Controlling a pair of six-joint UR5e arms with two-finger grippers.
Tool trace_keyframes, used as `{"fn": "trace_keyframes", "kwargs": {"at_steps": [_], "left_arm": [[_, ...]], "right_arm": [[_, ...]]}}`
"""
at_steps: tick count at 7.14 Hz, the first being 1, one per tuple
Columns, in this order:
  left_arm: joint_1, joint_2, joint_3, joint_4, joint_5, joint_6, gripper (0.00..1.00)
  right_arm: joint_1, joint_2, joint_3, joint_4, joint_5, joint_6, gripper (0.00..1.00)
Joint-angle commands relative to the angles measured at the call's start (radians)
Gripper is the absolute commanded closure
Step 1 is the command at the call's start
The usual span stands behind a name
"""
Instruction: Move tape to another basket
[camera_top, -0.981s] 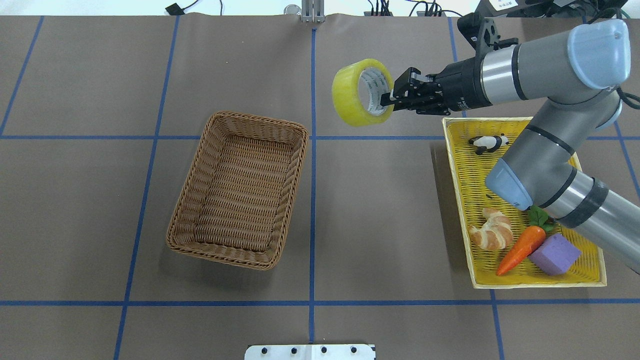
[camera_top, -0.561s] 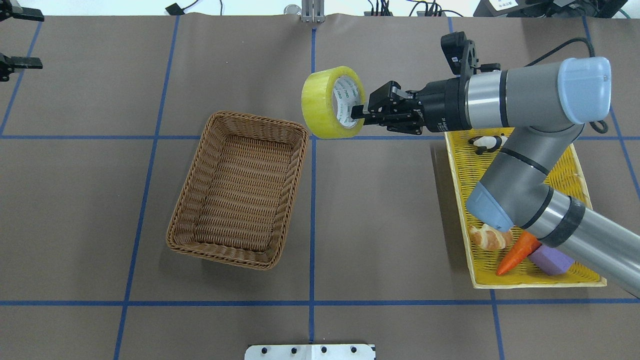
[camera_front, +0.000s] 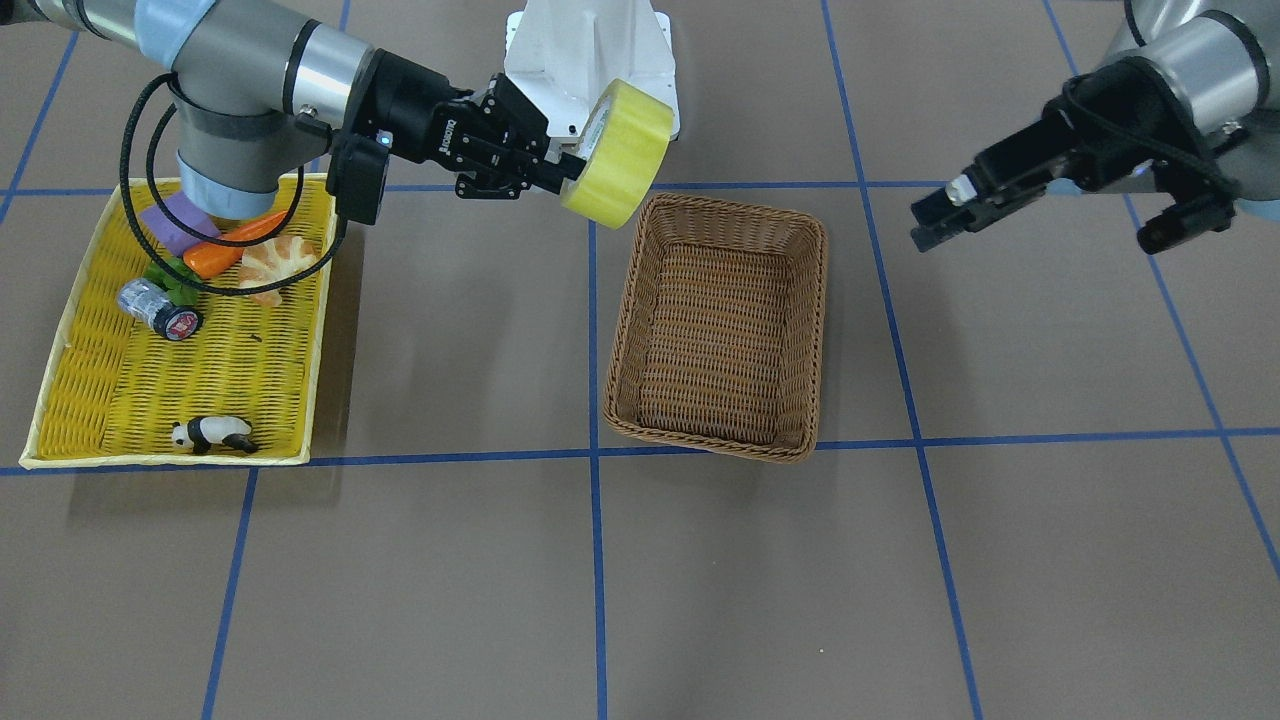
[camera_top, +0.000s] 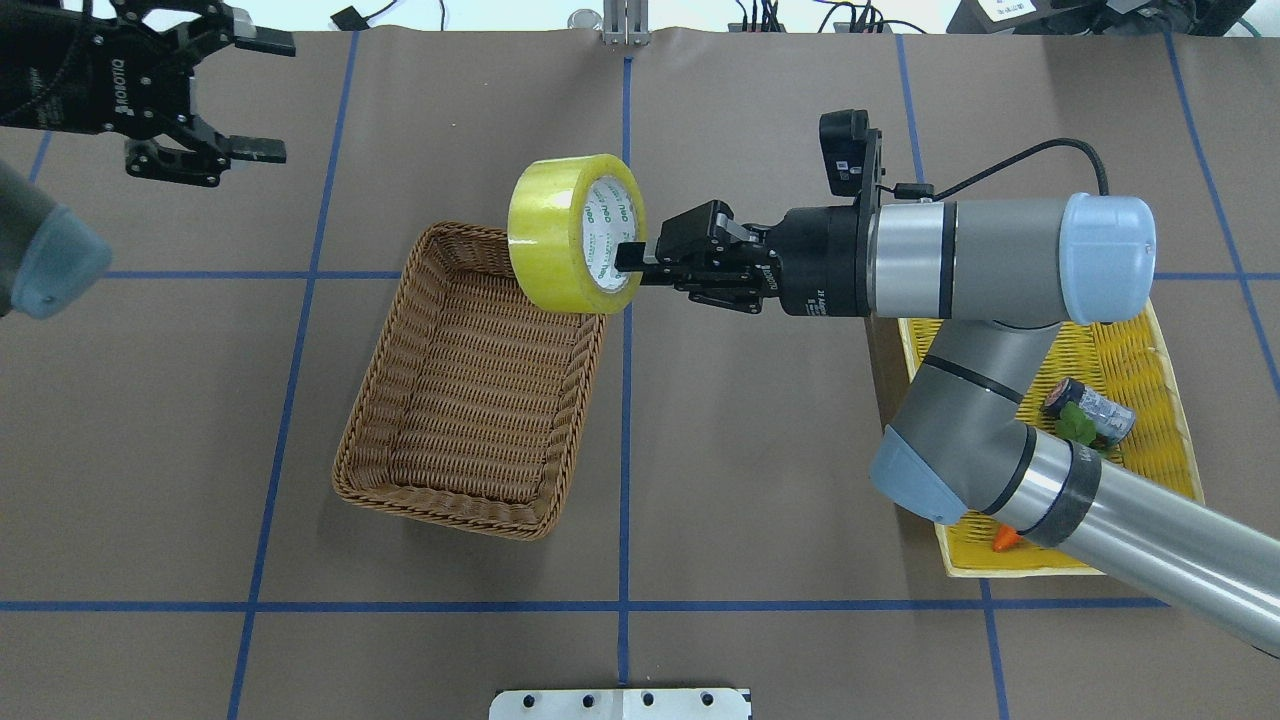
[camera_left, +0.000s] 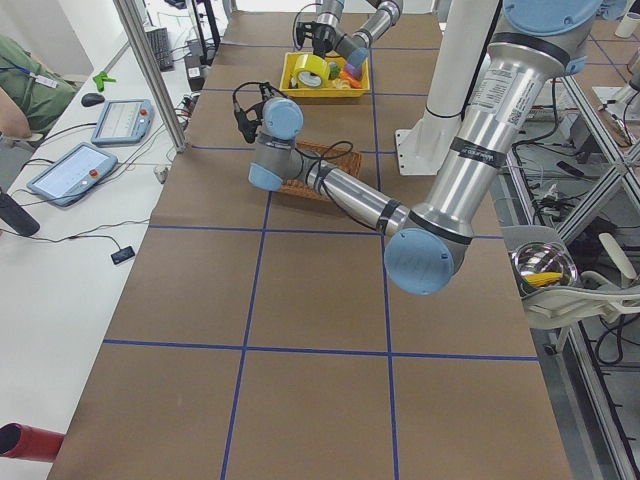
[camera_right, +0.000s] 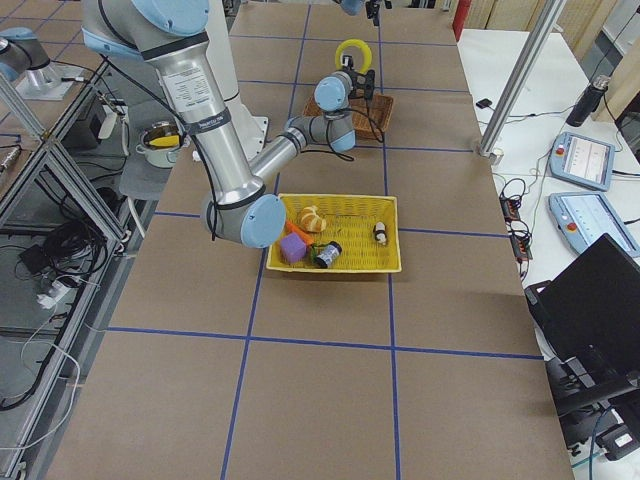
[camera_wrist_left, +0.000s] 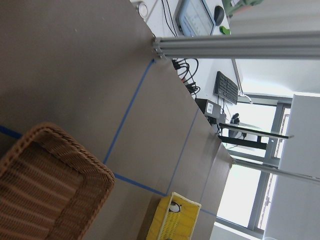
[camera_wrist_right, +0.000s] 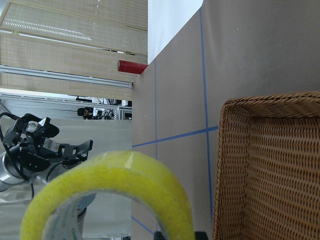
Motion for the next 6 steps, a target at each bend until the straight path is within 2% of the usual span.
{"fn": "trace_keyframes", "kwargs": {"at_steps": [1, 2, 6], "left_arm": [[0.167, -0.019, -0.092, -0.001, 0.225, -0.07, 0.02], [0.207, -0.019, -0.127, -0.001, 0.3, -0.116, 0.02], [0.231, -0.038, -0.154, -0.002, 0.309, -0.219, 0.02]], "right_arm": [[-0.024, 0.024, 0.008, 0.004, -0.005, 0.001, 1.0], [-0.027, 0.024, 0.017, 0.004, -0.005, 0.001, 1.0], [-0.042, 0.022, 0.028, 0.041, -0.002, 0.003, 1.0]]}}
